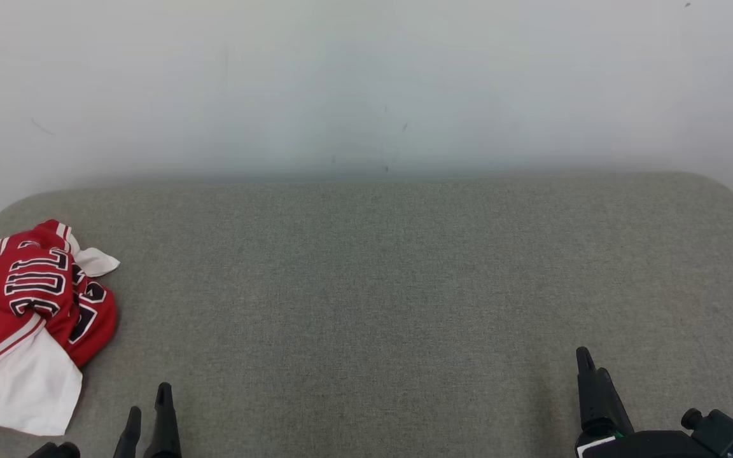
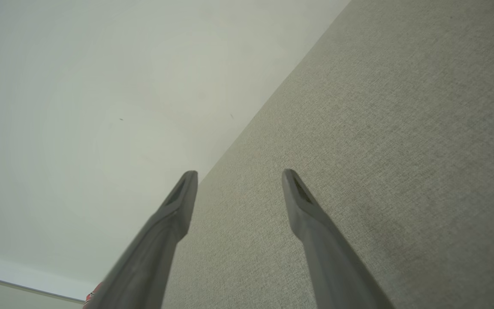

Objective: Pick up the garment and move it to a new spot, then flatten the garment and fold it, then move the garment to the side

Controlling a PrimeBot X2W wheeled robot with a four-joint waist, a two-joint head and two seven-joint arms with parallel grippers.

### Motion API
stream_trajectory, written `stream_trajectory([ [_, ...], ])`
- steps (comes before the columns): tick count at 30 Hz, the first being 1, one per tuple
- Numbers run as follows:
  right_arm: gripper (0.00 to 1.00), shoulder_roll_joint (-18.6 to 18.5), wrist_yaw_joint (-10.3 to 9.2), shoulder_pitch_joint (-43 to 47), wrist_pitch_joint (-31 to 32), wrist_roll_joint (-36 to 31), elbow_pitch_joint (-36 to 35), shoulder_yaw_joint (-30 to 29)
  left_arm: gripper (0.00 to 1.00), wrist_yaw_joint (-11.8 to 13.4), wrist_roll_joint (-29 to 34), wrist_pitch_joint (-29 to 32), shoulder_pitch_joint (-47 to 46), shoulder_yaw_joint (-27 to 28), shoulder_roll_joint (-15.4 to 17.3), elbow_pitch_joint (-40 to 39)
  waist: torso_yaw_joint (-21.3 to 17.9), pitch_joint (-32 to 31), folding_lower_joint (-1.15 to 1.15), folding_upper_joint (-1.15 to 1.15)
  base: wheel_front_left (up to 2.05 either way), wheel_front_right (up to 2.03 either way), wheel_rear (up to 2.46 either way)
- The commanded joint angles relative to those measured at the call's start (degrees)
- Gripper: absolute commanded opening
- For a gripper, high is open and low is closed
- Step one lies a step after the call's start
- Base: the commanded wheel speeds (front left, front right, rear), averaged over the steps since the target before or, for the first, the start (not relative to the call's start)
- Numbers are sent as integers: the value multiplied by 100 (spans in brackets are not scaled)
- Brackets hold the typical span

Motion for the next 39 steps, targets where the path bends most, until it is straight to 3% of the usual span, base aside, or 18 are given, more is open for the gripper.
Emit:
stream_trajectory([
  [1, 100, -14, 31, -57, -59, -322, -20, 8, 100, 57, 312, -81, -3, -59, 83, -114, 3, -7, 0, 0, 0, 0, 0],
  [8, 100, -16, 32, -74, -154, -1010, 233, -34, 100, 297, 1071, -237, 72, -397, 289, -128, 15, -42, 0, 0, 0, 0, 0],
  [23, 100, -18, 37, -171, -258, -2383, 561, -77, 100, 648, 1892, -523, 140, -781, 587, -11, 38, -111, 0, 0, 0, 0, 0],
  [39, 100, -22, 42, -173, -335, -3414, 661, -106, 100, 672, 2606, -808, 142, -938, 744, 7, 58, -163, 0, 0, 0, 0, 0],
])
